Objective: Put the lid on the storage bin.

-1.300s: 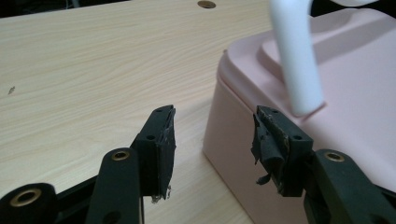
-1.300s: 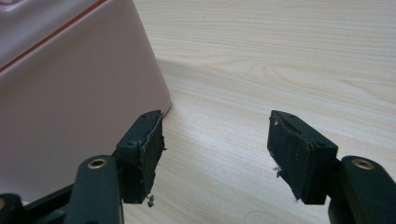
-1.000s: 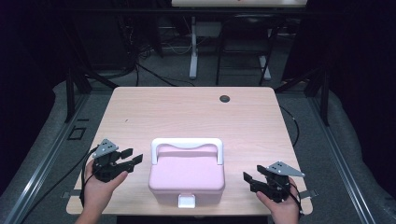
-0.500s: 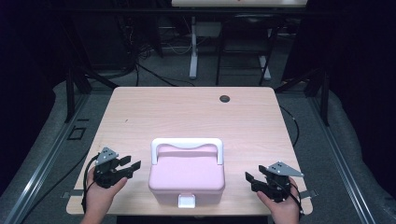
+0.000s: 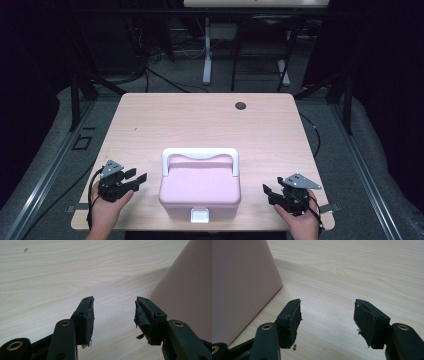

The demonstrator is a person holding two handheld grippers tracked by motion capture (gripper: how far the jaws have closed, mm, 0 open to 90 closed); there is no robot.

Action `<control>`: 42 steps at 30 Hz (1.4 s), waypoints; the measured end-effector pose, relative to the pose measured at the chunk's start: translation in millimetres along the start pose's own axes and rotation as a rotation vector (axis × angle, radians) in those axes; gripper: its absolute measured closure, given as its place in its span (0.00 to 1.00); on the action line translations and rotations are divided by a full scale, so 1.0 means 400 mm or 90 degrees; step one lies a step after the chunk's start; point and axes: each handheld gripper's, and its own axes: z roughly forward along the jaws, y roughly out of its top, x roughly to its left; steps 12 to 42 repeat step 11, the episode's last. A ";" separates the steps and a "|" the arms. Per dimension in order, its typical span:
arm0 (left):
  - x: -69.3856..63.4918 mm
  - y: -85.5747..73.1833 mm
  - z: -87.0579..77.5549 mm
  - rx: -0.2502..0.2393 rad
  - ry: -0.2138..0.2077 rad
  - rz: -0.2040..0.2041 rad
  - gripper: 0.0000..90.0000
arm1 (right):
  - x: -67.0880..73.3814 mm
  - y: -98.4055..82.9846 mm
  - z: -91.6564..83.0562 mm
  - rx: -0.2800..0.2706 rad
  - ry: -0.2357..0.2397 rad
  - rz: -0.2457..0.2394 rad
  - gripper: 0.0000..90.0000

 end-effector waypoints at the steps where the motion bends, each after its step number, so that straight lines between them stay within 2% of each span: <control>1: 0.001 -0.003 0.006 0.000 0.004 -0.002 0.55 | -0.001 0.000 0.001 0.002 -0.002 -0.003 0.42; 10: 0.005 -0.009 0.022 0.018 0.002 0.000 0.55 | -0.005 -0.003 0.008 0.014 0.002 0.008 0.42; 42: 0.005 -0.010 0.023 0.015 0.005 -0.001 0.55 | -0.006 -0.003 0.009 0.016 0.004 0.008 0.42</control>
